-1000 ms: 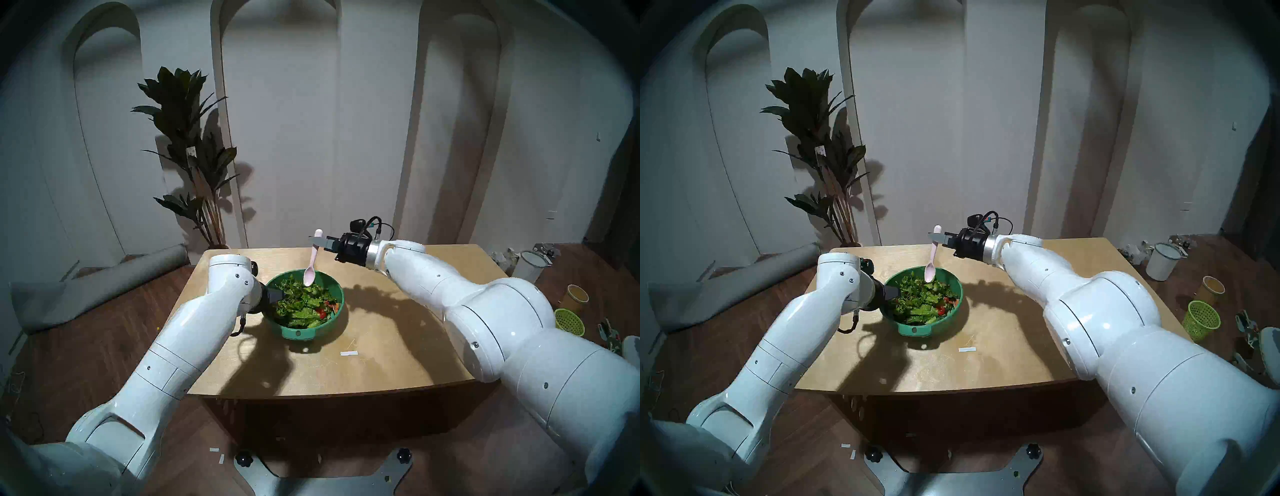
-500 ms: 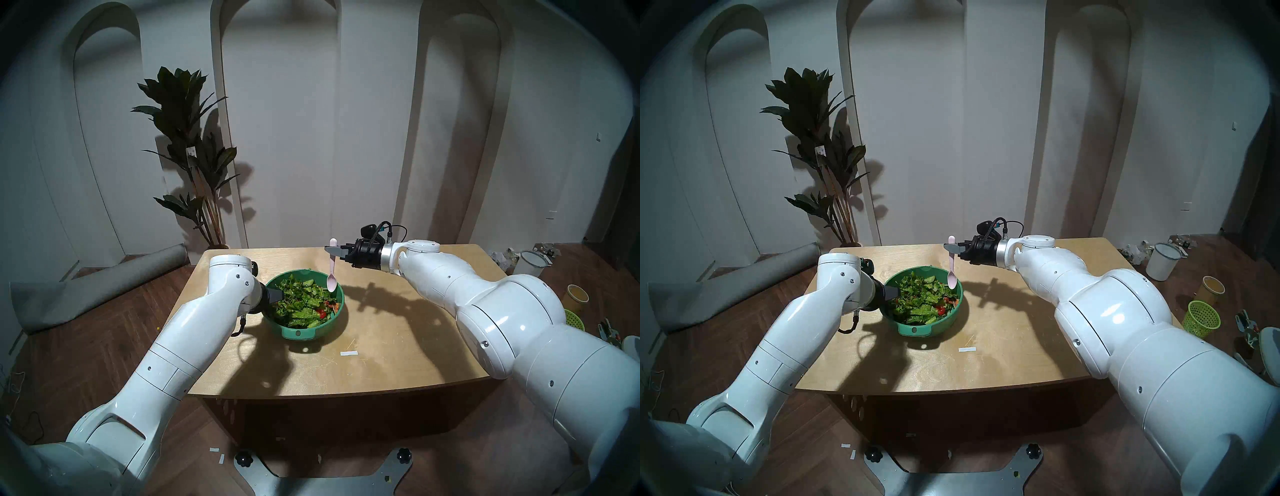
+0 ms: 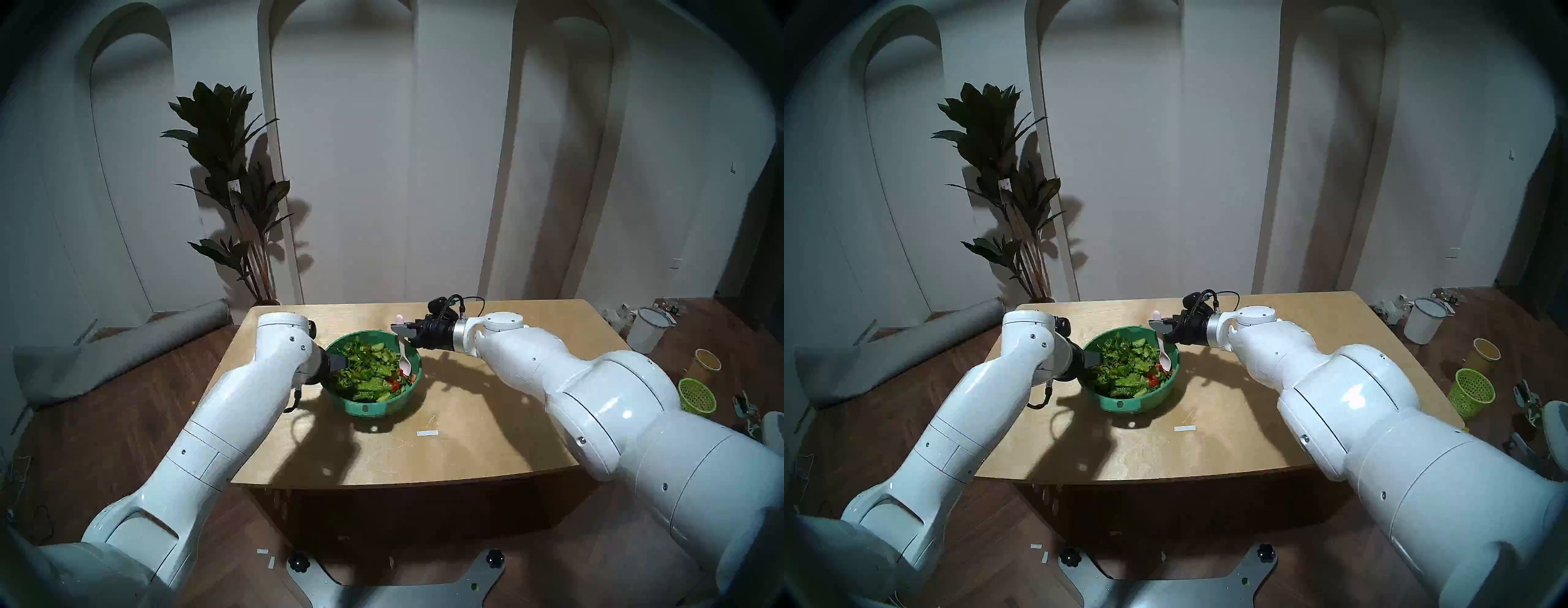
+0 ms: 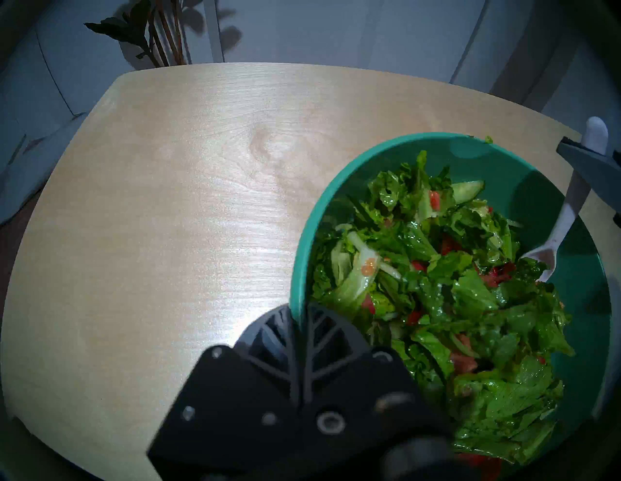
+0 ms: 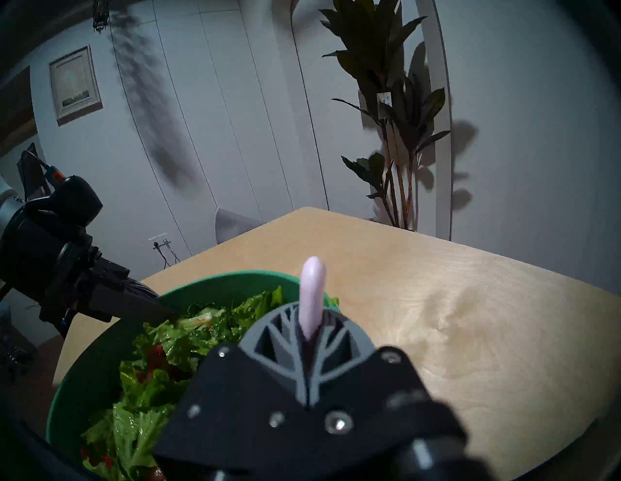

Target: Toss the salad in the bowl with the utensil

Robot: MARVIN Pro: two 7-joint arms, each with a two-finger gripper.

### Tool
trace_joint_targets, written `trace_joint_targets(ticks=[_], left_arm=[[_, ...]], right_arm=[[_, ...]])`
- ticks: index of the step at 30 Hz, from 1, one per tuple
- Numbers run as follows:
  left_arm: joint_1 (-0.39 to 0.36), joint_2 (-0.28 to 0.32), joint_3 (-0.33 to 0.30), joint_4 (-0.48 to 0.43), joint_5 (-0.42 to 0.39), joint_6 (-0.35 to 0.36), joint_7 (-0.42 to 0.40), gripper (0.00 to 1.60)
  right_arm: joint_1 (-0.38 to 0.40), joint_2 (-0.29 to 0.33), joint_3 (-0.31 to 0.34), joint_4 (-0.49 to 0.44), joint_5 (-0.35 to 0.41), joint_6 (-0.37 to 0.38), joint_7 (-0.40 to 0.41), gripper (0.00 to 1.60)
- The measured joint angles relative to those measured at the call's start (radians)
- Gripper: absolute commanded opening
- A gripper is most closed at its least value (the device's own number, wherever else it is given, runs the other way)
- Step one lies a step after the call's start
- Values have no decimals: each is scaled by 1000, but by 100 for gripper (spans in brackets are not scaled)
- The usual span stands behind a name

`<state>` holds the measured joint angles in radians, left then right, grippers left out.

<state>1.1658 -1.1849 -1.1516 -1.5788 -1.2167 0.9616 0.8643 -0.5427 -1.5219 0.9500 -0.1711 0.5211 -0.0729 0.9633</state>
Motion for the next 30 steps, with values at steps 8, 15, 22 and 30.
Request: trace_joint_targets(ticks=[8, 15, 22, 30], left_arm=[[1, -2, -2, 0, 1, 0, 1, 0], [1, -4, -3, 0, 2, 0, 2, 0], [2, -7, -7, 0, 2, 0, 3, 0], [4, -12, -13, 0, -2, 0, 4, 0]], right_arm=[[4, -20, 54, 33, 44, 66, 12, 0], [11, -41, 125, 60, 109, 169, 36, 0], [15, -69, 190, 64, 165, 264, 65, 0], [16, -86, 236, 64, 201, 317, 81, 0]])
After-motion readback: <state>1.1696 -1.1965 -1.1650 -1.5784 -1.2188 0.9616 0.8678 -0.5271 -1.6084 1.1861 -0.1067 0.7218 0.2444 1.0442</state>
